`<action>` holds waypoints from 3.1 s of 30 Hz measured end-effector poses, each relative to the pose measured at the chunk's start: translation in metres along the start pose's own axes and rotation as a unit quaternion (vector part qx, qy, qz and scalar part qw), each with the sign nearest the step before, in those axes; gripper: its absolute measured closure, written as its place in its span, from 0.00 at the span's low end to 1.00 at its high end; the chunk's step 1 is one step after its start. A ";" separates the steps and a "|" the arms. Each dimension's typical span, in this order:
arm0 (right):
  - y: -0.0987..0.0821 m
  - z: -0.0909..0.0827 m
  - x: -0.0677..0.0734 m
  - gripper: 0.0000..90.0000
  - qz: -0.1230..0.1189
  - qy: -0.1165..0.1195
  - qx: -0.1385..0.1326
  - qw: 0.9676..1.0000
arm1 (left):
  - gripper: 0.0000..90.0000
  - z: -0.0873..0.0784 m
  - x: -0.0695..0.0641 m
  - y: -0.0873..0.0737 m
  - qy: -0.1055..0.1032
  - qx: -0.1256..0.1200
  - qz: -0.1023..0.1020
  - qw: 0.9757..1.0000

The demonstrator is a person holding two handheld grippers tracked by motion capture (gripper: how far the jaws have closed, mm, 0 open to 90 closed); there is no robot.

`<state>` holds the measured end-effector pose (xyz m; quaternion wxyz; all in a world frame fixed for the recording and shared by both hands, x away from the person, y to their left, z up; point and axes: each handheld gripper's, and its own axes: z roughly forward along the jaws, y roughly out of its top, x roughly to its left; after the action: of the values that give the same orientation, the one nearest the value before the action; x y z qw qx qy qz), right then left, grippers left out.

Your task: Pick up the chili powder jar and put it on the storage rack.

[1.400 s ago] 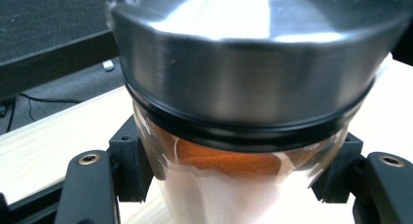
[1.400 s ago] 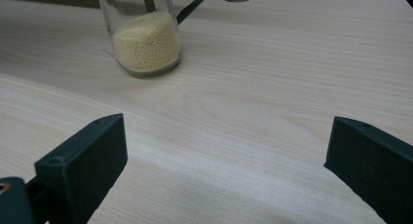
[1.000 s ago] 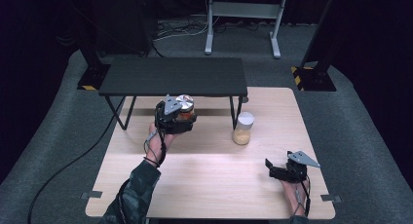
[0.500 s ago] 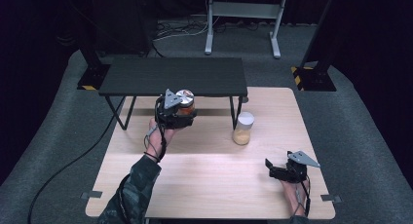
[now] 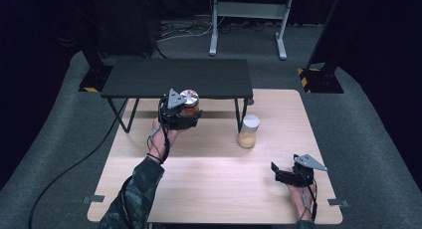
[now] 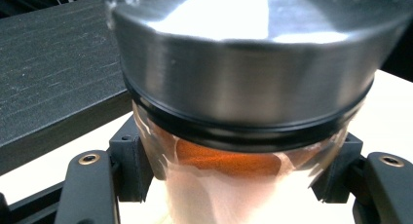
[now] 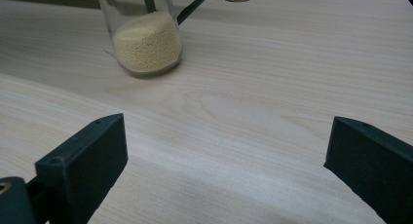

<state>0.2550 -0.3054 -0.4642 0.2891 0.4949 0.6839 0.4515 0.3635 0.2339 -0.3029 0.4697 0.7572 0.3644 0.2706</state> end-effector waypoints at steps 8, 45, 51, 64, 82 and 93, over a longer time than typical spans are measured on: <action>0.000 0.000 0.000 0.00 -0.001 0.001 0.001 1.000 | 0.35 -0.001 0.000 0.005 0.000 -0.004 0.002 1.000; 0.000 0.000 -0.001 0.00 0.000 0.001 0.000 1.000 | 0.35 -0.004 0.015 0.044 -0.014 -0.017 -0.002 1.000; 0.000 0.000 -0.001 0.00 0.001 0.001 0.001 1.000 | 0.35 -0.002 0.016 0.055 -0.017 -0.016 0.002 1.000; 0.001 0.000 0.000 0.00 -0.001 0.001 0.001 1.000 | 0.35 0.010 0.022 0.068 -0.010 -0.008 -0.003 1.000; 0.000 0.000 -0.001 0.00 0.001 0.002 0.001 1.000 | 0.35 0.025 0.033 0.081 0.002 0.003 -0.015 1.000; 0.000 0.000 -0.001 0.00 0.002 0.002 0.000 1.000 | 0.35 0.039 0.041 0.086 0.009 0.015 -0.026 1.000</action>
<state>0.2557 -0.3065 -0.4642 0.2866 0.4955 0.6835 0.4530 0.4421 0.2215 -0.2382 0.4619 0.7522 0.3919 0.2594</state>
